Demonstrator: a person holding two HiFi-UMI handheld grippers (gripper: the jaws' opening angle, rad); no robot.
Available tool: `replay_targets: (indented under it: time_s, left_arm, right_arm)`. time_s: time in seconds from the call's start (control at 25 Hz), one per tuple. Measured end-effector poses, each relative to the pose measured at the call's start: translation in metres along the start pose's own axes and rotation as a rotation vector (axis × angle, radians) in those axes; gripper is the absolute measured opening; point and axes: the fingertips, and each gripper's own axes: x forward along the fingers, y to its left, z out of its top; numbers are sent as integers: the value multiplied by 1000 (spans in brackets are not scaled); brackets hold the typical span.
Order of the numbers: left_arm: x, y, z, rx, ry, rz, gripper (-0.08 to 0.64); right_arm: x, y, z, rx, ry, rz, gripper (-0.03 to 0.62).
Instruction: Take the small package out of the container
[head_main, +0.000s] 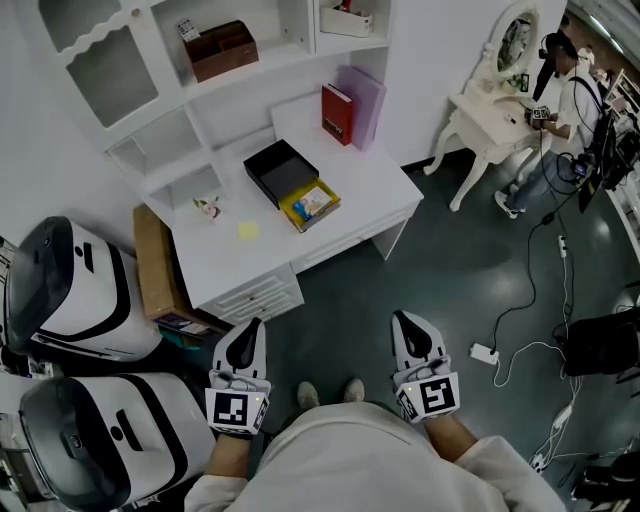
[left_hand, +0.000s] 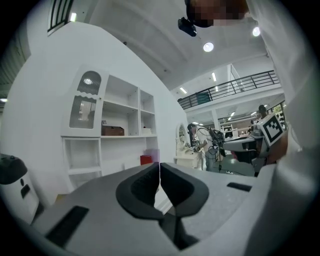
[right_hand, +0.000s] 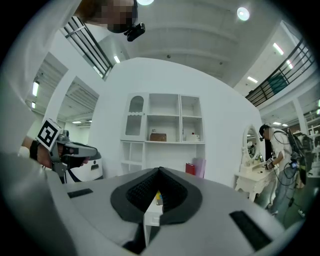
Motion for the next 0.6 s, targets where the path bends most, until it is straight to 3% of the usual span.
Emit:
replay_targets:
  time_s: [0.08,0.16,0.28,0.36,0.6]
  left_arm:
    - [0,-3,0,-16,-8,-12,29]
    - [1,-7,2,-37,-22,-37,246]
    - [3,-9,6,-34,-40,-26,401]
    - [2,-6,9,-33,-58,4,437]
    - [5,-4,9,-45,-57,36,450]
  right_arm:
    - [-1,1,-1,6,1,7,23]
    - [-1,2,-3,14,2,17,23]
    - [-1,3,-7,22,7,29,25]
    - [-1,5,-9,23,11,36,25]
    - [-4,0,-14,29,20,42,25]
